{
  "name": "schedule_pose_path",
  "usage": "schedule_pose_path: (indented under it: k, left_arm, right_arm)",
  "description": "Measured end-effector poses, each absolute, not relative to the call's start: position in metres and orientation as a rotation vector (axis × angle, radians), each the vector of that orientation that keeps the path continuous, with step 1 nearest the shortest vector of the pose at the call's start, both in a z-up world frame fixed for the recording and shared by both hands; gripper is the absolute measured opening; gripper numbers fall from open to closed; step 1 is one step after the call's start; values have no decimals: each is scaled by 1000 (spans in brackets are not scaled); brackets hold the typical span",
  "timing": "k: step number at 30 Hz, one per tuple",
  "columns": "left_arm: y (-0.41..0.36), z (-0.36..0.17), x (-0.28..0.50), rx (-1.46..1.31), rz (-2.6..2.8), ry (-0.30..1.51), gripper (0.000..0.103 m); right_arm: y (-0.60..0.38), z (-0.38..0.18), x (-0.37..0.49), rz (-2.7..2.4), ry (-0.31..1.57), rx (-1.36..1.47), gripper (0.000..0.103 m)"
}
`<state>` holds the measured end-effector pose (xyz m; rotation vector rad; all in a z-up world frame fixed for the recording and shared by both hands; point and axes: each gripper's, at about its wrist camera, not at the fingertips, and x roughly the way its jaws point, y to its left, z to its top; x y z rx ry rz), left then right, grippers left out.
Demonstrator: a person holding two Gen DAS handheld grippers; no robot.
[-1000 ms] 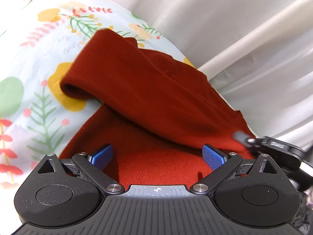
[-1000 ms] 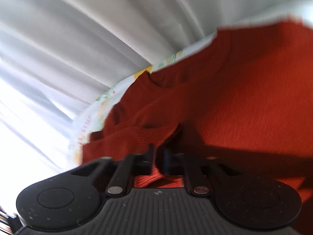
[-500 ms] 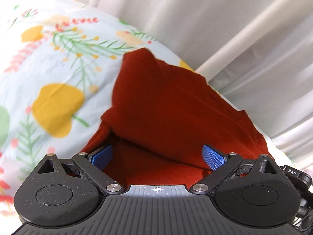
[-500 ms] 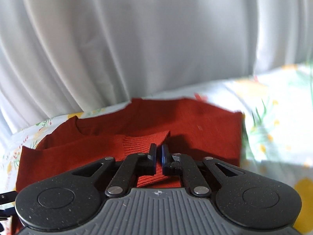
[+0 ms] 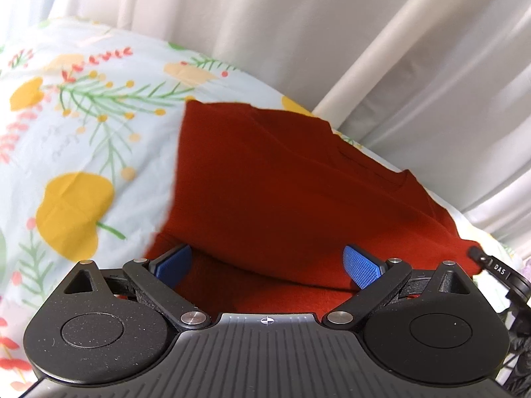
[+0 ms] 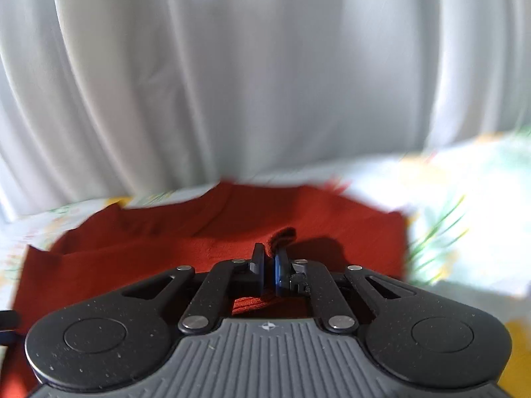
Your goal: Fold small clothes
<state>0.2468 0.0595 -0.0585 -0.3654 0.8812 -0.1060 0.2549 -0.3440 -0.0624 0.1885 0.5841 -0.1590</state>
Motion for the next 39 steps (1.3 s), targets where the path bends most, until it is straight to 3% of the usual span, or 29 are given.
schedule_pose_path:
  k: [6, 10, 13, 19, 24, 27, 31, 39]
  left_arm:
    - [59, -49, 242, -329, -59, 825, 100]
    - [40, -43, 257, -264, -111, 793, 100]
    - [17, -61, 276, -223, -164, 757, 100]
    - [-9, -89, 300, -108, -55, 693, 102]
    - [-14, -98, 309, -27, -46, 686, 103]
    - [-6, -95, 302, -31, -78, 696, 103]
    - [1, -97, 287, -28, -131, 664, 103]
    - [-3, -97, 282, -10, -132, 656, 103]
  right_arm:
    - [-367, -73, 259, -233, 653, 172, 7]
    - [-365, -60, 252, -197, 564, 251, 17]
    - [-337, -67, 266, -15, 619, 240, 17]
    - [-298, -94, 296, -23, 604, -42, 15]
    - [-319, -94, 319, -88, 607, -10, 15]
    - [-328, -85, 306, -71, 641, 92, 16]
    - [-348, -84, 255, -1, 685, 338, 26]
    - [-382, -103, 228, -47, 676, 708, 29]
